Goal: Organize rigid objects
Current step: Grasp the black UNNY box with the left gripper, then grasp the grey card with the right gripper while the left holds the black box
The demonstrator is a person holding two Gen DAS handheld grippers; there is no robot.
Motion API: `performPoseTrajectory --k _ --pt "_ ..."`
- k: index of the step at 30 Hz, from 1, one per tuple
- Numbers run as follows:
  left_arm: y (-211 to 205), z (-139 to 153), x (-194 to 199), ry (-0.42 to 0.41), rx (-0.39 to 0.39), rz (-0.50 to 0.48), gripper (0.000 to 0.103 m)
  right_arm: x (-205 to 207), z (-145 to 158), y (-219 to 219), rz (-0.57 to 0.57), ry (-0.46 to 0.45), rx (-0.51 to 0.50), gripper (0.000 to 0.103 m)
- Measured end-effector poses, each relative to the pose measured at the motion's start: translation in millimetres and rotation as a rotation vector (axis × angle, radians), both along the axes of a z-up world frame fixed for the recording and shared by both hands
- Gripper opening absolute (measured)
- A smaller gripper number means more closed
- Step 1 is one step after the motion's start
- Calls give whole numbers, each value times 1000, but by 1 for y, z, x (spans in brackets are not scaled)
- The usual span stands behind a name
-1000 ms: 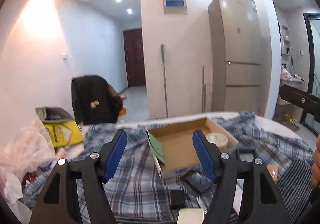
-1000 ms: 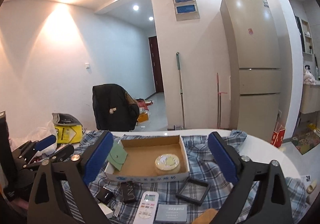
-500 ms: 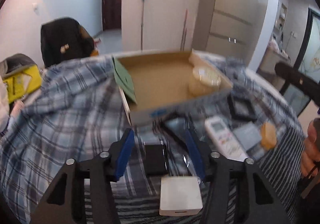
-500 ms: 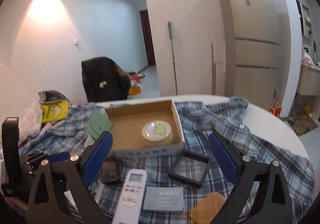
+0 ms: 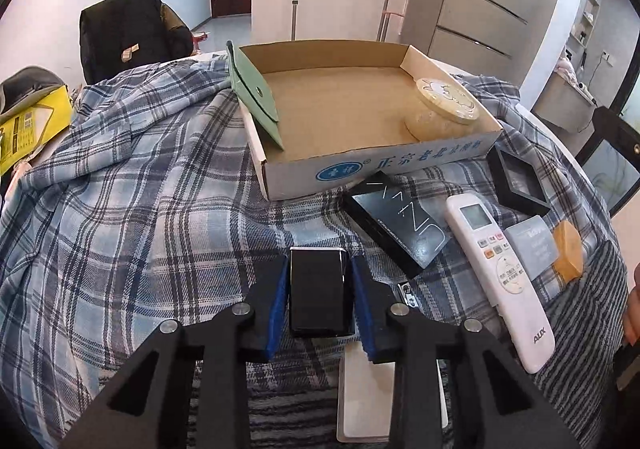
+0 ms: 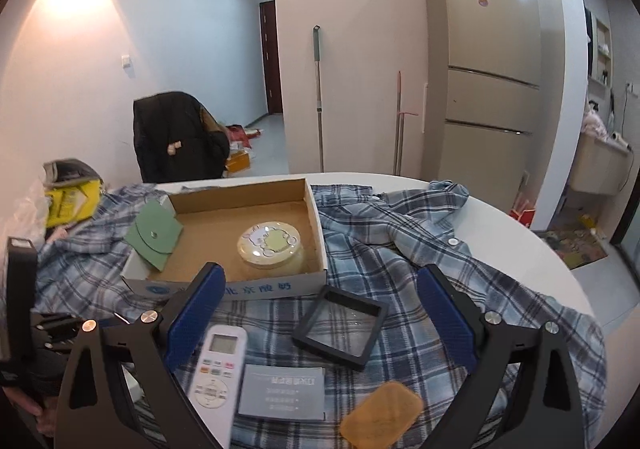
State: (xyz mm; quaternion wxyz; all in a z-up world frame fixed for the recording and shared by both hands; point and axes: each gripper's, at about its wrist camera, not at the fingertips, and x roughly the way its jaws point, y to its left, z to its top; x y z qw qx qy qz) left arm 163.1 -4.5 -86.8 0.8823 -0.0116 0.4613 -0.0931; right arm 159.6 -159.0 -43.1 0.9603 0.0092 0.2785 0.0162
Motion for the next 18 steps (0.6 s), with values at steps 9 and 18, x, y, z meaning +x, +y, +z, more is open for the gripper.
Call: performPoseTrajectory --k 9,18 --pt "20 46 -35 -284 -55 96 32 22 -26 2 -28 174 -63 92" --pt "26 53 -39 -368 -53 126 32 27 -54 16 83 391 -52 81"
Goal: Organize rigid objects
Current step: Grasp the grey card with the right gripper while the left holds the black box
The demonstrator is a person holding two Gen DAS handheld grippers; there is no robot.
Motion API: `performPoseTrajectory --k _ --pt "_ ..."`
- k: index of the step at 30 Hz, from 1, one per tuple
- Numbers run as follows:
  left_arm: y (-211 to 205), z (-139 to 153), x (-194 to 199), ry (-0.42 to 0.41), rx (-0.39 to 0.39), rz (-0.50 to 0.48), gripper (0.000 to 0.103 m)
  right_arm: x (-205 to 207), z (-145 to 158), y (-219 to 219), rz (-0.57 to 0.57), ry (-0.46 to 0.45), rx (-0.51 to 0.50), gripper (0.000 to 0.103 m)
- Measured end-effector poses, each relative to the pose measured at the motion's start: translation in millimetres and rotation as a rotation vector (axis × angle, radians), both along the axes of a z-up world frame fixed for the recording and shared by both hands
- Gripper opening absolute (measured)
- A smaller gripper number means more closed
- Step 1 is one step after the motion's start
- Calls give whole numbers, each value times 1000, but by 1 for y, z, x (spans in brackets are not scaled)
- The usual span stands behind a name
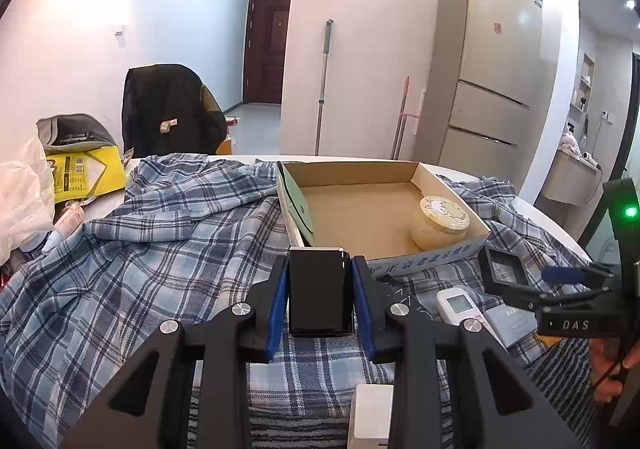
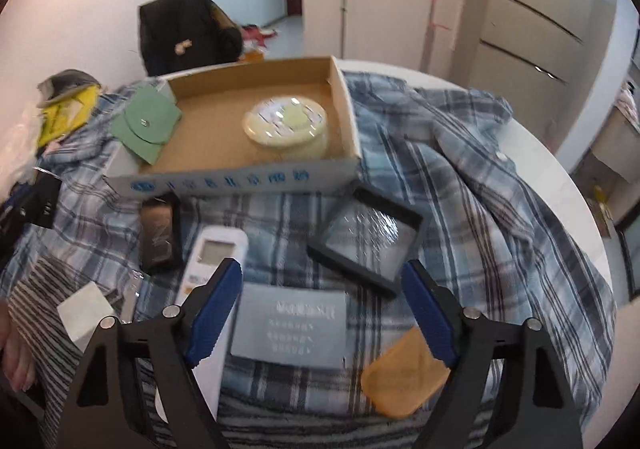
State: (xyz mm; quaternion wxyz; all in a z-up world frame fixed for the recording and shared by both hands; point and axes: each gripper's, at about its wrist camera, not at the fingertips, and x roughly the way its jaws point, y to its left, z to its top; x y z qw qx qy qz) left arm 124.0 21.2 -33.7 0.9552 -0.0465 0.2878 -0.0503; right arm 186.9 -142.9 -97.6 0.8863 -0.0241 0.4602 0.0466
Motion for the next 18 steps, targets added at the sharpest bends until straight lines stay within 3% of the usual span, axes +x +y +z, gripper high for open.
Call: performPoseTrajectory --k 4,7,18 --pt "4 2 -3 -18 -16 18 32 -3 -7 -3 -11 57 22 79" --pt "1 0 -2 -17 17 31 32 6 -19 -5 -29 124 16 75" --pt "1 -2 -1 -18 31 36 32 0 -20 4 0 196 65 75"
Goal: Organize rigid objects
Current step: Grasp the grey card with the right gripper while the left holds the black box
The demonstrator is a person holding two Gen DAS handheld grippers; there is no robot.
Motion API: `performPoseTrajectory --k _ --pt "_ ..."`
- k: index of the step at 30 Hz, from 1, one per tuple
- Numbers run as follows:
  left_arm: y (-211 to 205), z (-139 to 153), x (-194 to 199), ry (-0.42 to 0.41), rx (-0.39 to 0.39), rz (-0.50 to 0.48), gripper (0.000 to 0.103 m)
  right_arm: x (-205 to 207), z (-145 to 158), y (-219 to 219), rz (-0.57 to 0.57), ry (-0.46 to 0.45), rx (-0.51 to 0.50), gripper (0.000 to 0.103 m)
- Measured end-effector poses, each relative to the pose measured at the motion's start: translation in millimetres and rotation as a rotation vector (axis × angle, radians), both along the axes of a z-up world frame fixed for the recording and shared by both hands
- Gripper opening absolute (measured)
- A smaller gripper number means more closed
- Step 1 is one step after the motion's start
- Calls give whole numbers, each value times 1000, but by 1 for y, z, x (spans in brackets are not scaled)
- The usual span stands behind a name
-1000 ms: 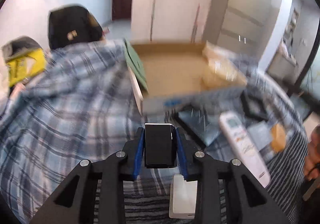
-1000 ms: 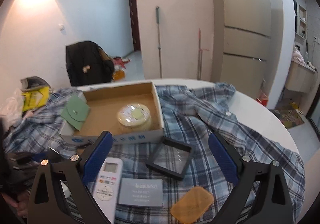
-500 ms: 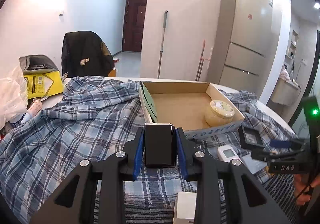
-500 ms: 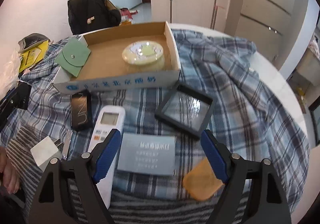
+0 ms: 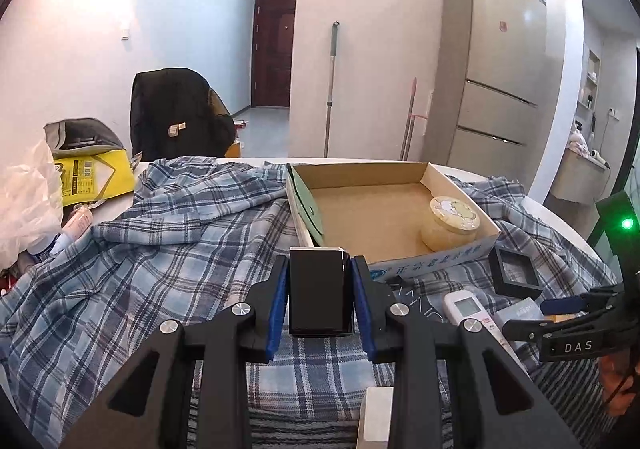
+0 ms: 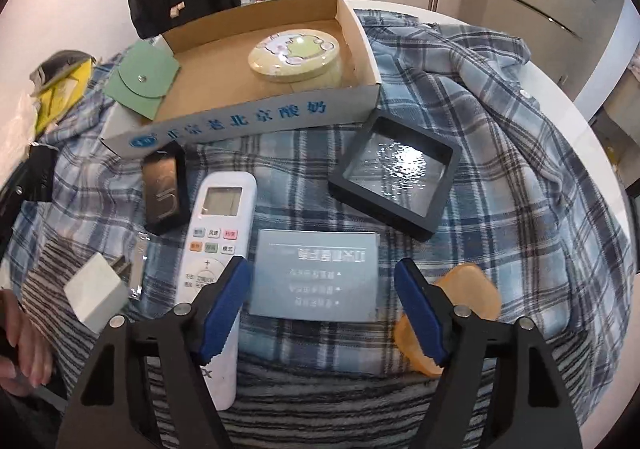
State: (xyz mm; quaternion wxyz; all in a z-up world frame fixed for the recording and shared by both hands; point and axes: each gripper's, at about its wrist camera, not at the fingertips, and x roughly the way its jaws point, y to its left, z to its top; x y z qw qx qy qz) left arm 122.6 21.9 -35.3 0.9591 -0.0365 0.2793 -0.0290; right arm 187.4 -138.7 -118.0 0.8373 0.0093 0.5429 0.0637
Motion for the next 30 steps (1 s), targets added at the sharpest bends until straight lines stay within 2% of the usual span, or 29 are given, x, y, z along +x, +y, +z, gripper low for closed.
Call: performPoseTrajectory --k 5,13,16,20,26,30 --pt "5 -1 2 8 -15 11 32 4 -1 7 13 -11 -36 75" --pt "6 -2 3 14 -20 19 32 5 -14 -5 -11 21 -22 72" --pt "2 1 -2 -20 10 21 32 1 -13 1 25 0 -42 64" --pt "1 3 -6 -45 24 15 32 -2 -11 5 53 -18 -47 63" --pt "2 15 -14 -79 16 24 32 -13 16 -5 33 -81 -6 63" --pt "-3 29 -26 -143 77 74 32 -22 52 -7 69 -162 -15 63"
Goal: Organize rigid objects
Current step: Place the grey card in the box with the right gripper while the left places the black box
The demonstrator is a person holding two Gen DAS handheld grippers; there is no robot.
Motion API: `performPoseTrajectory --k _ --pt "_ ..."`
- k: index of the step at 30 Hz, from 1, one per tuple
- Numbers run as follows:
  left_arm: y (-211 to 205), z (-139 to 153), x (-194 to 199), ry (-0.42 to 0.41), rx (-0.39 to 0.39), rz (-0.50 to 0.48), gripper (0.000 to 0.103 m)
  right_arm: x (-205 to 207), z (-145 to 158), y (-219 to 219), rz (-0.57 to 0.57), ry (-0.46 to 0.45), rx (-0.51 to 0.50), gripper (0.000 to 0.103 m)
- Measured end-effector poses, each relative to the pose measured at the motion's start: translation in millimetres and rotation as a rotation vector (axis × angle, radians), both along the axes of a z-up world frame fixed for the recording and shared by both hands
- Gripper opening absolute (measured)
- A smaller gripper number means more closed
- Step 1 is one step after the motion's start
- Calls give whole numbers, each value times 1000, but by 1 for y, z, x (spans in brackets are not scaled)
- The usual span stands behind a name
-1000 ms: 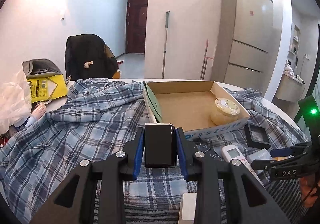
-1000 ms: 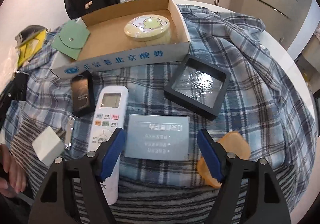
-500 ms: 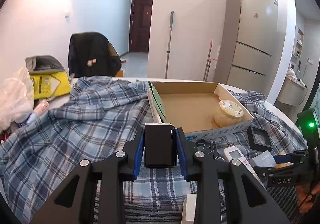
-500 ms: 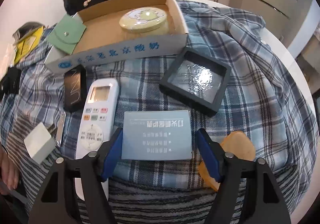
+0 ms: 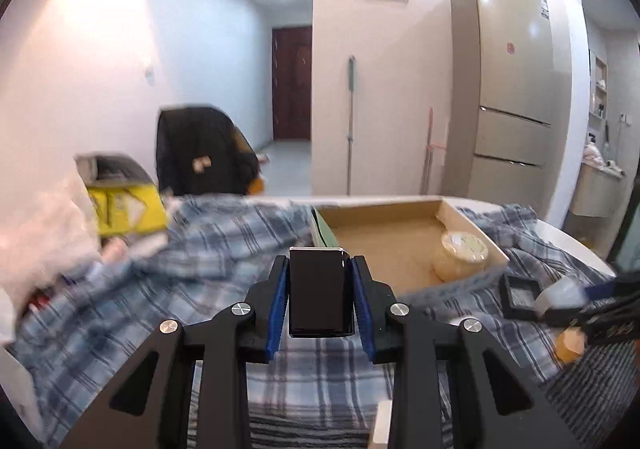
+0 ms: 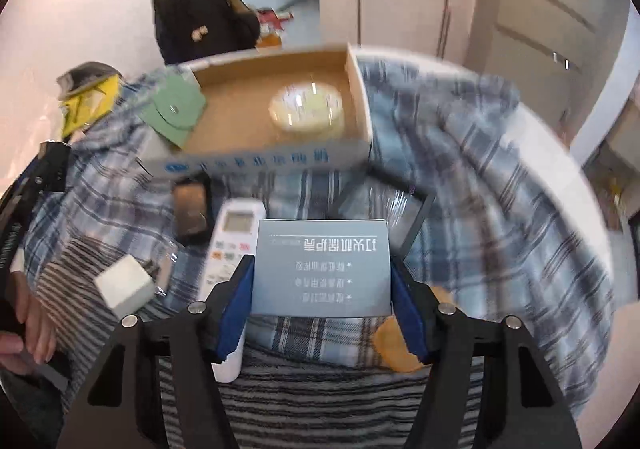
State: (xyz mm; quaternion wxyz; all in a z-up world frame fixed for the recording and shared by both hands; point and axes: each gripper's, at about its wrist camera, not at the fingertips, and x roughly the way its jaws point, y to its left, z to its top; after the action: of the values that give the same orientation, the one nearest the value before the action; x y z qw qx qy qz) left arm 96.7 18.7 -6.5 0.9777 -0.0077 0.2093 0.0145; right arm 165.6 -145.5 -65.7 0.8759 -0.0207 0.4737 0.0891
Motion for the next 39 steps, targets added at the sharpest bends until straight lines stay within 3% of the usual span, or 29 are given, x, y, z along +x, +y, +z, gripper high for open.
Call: performPoseTrajectory --k 3,8,15,19,20,22,25,28,32,39 --pt "-1 20 -2 -3 -23 -52 32 0 34 -1 19 -90 24 63" --pt "8 58 25 46 -136 -91 32 18 73 4 15 -178 95 63" --pt "-20 83 77 -26 -52 -43 32 78 97 27 28 -219 152 63" --pt "-31 67 122 30 -100 -177 32 128 80 28 -23 -222 144 63" --pt "-35 56 135 53 -79 -201 32 140 72 28 -30 -208 150 63" --pt "-38 39 151 95 -44 -165 32 160 55 30 -24 -178 155 63" --pt "-32 9 180 202 -72 -164 32 180 32 39 -5 -148 136 63" --pt "-25 -17 196 292 -103 -149 32 189 11 44 -12 -112 117 63" --pt "-17 -48 203 368 -178 -201 32 194 -9 45 -6 -80 146 63" --pt "-22 -61 206 399 -140 -186 32 193 -25 49 39 -66 155 63"
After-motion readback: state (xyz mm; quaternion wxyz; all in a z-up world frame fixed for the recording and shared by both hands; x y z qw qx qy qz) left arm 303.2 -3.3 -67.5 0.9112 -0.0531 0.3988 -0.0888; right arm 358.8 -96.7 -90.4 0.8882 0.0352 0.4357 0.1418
